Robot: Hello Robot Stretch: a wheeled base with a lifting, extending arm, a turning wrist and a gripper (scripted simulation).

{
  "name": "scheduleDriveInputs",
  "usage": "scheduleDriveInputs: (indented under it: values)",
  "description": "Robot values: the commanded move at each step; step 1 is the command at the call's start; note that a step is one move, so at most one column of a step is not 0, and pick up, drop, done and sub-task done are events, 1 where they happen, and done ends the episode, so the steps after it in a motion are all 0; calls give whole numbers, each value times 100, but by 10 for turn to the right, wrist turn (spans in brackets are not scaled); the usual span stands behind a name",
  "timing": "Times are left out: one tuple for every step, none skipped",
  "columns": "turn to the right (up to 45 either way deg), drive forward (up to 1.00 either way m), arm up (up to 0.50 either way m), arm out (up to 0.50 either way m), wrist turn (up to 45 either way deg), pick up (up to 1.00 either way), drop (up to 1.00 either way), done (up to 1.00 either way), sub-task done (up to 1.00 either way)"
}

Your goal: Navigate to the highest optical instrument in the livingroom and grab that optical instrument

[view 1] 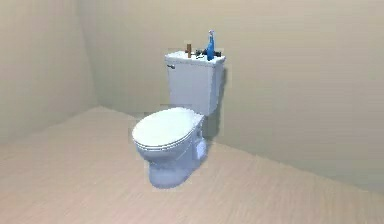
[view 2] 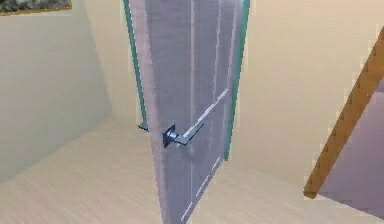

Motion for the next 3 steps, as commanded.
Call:
scheduleDriveInputs:
  values:
    - [180, 0, 0, 0, 0, 0, 0, 0, 0]
    - [0, 75, 0, 0, 0, 0, 0, 0, 0]
    - [450, 0, 0, 0, 0, 0, 0, 0, 0]
